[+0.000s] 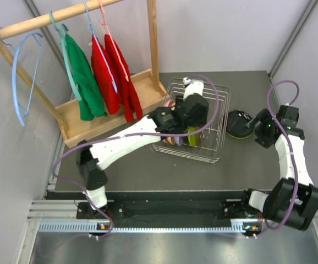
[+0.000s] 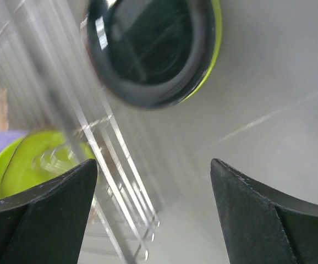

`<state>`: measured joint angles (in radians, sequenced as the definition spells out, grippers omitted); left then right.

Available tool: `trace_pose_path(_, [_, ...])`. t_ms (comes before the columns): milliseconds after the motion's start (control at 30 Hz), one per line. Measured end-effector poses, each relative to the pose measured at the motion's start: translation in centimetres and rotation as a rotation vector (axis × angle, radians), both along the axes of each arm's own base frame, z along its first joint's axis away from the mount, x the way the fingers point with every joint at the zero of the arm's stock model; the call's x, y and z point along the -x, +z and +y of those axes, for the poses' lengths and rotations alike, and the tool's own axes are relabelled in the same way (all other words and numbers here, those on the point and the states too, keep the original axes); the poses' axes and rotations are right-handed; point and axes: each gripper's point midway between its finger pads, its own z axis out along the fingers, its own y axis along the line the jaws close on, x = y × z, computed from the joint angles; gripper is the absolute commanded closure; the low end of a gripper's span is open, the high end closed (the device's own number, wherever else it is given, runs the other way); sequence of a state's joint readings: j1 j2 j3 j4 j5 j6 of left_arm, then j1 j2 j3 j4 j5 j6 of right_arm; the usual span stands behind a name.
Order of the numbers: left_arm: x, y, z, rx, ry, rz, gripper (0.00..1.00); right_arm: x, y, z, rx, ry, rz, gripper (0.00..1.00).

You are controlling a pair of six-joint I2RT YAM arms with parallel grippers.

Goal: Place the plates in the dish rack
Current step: Insert the plate into the dish rack, then pick up the plate at the center of the board.

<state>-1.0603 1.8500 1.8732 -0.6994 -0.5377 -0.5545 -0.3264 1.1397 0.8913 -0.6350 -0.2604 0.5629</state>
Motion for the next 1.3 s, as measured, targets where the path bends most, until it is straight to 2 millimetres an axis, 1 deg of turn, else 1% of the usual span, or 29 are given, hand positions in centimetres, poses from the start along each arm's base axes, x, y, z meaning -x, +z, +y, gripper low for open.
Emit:
trace_pose_path(67, [0.8,2.6,0.9,0.058,-0.019,-0.023,0.18,-0.6,-1.1,-0.7,0.0,-0.023,0.029,0.17])
trace_pose_path(100, [1.4,4.0,1.7,0.093,-0.028,-0.039,0.16,-0.9,-2.0,-1.2,0.001,-0.039,0.052,0.18])
trace_pose_path(167, [2.3,5.9,2.8,0.14,-0.039,-0.062,0.11,-1.2,-3.2,-1.9,0.002,-0.058,0.085,0.19])
trace_pose_path(233, [3.2,7.5,4.3,0.181,-0.046,-0.082,0.08,-1.4,-4.3,-2.5,0.01,-0.077,0.121,0.24])
trace_pose_path(267, [3.6,7.9,4.8,0.193,-0.047,-0.088,0.07,-1.6,-4.8,-2.9,0.014,-0.084,0.137,0.25])
trace_pose_path(367, [4.6,8.9,6.7,0.235,-0.048,-0.111,0.06,-2.4,-5.8,-3.6,0.021,-0.092,0.167,0.3])
trace_pose_path(433, [4.9,9.0,7.7,0.245,-0.041,-0.115,0.05,-3.0,-6.0,-4.0,0.028,-0.092,0.171,0.33])
trace_pose_path(500, [5.1,8.5,8.5,0.242,-0.034,-0.112,0.05,-4.0,-6.1,-4.5,0.039,-0.09,0.173,0.35])
trace_pose_path(600, [5.0,7.7,8.9,0.233,-0.025,-0.102,0.05,-5.2,-6.6,-5.1,0.05,-0.083,0.181,0.37])
trace_pose_path(700, [5.1,6.2,9.1,0.215,-0.024,-0.075,0.05,-6.1,-7.4,-5.4,0.049,-0.079,0.191,0.38])
trace_pose_path(800, [5.4,4.7,9.0,0.202,-0.03,-0.044,0.05,-6.1,-8.7,-5.5,0.039,-0.076,0.22,0.41])
trace_pose_path(867, [5.4,4.4,9.0,0.2,-0.034,-0.035,0.05,-6.0,-9.6,-5.4,0.034,-0.072,0.242,0.42])
trace_pose_path(900, [5.5,4.4,9.0,0.201,-0.036,-0.032,0.05,-6.0,-9.9,-5.4,0.032,-0.069,0.252,0.45])
trace_pose_path(967, [5.6,4.3,9.0,0.203,-0.037,-0.028,0.05,-5.8,-10.3,-5.4,0.031,-0.065,0.264,0.47])
trace_pose_path(1067, [5.5,4.0,9.2,0.203,-0.032,-0.023,0.05,-6.0,-10.3,-5.4,0.035,-0.062,0.258,0.49])
trace_pose_path(1100, [5.5,4.0,9.3,0.205,-0.031,-0.021,0.05,-6.1,-10.3,-5.5,0.037,-0.062,0.254,0.52])
trace_pose_path(1133, [5.5,3.9,9.3,0.207,-0.031,-0.018,0.05,-6.1,-10.3,-5.5,0.038,-0.061,0.252,0.54])
trace_pose_path(1300, [5.6,3.7,9.2,0.215,-0.036,-0.003,0.05,-6.3,-10.8,-5.6,0.041,-0.057,0.254,0.55])
